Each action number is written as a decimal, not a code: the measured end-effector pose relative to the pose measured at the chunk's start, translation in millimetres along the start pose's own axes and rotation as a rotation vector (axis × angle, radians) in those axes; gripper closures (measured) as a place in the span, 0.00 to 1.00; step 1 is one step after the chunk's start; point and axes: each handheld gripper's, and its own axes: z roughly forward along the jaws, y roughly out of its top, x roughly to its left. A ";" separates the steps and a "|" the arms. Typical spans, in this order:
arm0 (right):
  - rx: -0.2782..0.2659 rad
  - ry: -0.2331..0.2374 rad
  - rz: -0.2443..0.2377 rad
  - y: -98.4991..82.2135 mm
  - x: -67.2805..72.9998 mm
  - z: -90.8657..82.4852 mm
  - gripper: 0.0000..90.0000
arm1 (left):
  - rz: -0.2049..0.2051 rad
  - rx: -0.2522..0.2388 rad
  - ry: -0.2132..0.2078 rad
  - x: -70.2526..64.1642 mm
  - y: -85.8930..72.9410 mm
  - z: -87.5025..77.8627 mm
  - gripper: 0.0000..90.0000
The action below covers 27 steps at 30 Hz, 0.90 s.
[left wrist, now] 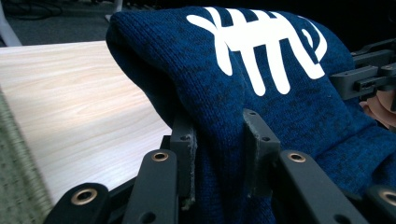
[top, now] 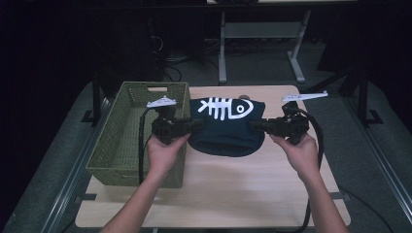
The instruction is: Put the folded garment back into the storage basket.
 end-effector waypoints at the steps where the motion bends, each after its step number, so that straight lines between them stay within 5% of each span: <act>1: 0.002 0.000 -0.001 2.1 2.4 1.8 0.81 | -0.005 -0.001 -0.002 1.7 0.1 -3.2 0.77; 13: 0.020 0.059 -0.018 20.7 20.5 37.0 0.81 | -0.014 -0.019 0.046 23.3 -1.2 -38.0 0.76; 27: 0.036 0.071 -0.037 36.0 34.2 61.9 0.81 | -0.034 -0.040 0.075 39.0 -1.0 -60.2 0.76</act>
